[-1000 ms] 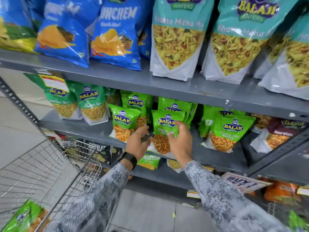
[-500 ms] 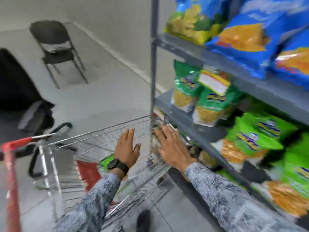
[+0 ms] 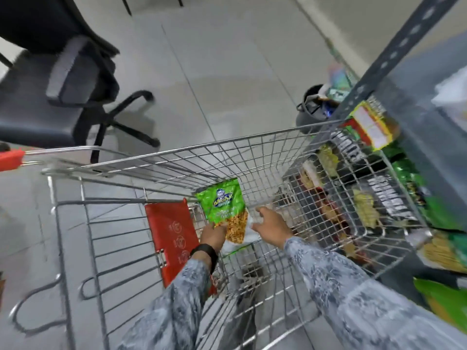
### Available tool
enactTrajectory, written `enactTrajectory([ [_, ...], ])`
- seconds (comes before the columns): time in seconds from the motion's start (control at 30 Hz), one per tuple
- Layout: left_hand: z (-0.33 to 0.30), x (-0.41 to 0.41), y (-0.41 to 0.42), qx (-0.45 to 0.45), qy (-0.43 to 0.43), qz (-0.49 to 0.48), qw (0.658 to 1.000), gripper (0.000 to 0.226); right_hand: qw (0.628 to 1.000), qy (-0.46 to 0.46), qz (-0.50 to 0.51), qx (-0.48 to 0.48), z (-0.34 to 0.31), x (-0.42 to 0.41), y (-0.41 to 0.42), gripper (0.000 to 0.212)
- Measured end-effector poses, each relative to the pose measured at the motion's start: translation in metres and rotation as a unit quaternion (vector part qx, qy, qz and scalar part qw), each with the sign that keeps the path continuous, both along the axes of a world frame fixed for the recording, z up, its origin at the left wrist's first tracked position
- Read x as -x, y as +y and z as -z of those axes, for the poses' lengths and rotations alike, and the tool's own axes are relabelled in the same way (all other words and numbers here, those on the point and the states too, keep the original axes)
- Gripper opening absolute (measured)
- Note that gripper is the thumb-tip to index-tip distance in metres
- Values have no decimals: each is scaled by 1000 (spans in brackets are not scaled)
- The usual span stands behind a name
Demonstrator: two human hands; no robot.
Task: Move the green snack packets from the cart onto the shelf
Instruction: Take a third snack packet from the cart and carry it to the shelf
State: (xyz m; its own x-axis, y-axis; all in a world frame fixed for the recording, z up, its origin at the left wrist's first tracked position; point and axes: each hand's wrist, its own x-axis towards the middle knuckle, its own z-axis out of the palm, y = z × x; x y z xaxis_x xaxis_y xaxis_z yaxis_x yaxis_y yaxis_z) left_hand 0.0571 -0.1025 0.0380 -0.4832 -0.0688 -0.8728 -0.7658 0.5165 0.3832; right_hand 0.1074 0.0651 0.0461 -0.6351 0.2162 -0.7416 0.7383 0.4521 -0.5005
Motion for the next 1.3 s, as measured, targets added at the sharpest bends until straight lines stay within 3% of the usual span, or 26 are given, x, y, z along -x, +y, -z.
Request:
enactTrajectory([
  [0.13, 44, 6, -3, -4, -26, -38, 999, 61, 998, -9, 53, 20, 50, 34, -12, 55],
  [0.2, 60, 9, -3, 38, -23, -21, 999, 66, 998, -24, 48, 22, 70, 45, -20, 51],
  [0.3, 78, 10, 1, 116, -13, 33, 993, 72, 997, -60, 53, 3, 87, 55, -32, 71],
  [0.37, 86, 8, 6, 152, -26, 68, 986, 72, 996, -60, 46, -48, 93, 56, -38, 72],
  [0.47, 89, -2, 10, 186, -34, 116, 975, 60, 992, -38, 43, -113, 92, 56, -49, 40],
  [0.53, 84, -4, 12, 179, -31, 114, 977, 56, 993, -41, 66, -90, 83, 56, -53, 15],
  [0.57, 80, -2, 11, 168, -29, 121, 978, 55, 994, -44, 86, -54, 79, 55, -52, 4],
  [0.67, 55, -1, 17, 126, 10, 130, 983, 49, 992, -9, 107, 64, 54, 42, -36, 6],
  [0.77, 8, -5, 25, -12, 53, 35, 998, 43, 982, 30, 143, 122, 9, 17, -6, 18],
  [0.87, -42, -11, 32, -151, 49, -26, 987, 42, 953, 94, 214, 193, -46, -8, 27, 19],
  [0.97, -113, -34, 51, -218, 115, 96, 964, 24, 907, 177, 305, 229, -124, -61, 63, 24],
  [1.13, -218, -111, 98, -318, 194, 209, 904, 26, 832, 293, 390, 266, -233, -194, 98, 29],
  [1.2, -262, -168, 124, -360, 211, 247, 874, 14, 807, 316, 434, 244, -271, -273, 106, 39],
  [1.3, -294, -258, 160, -392, 224, 343, 824, 7, 802, 322, 488, 127, -303, -398, 111, 23],
])
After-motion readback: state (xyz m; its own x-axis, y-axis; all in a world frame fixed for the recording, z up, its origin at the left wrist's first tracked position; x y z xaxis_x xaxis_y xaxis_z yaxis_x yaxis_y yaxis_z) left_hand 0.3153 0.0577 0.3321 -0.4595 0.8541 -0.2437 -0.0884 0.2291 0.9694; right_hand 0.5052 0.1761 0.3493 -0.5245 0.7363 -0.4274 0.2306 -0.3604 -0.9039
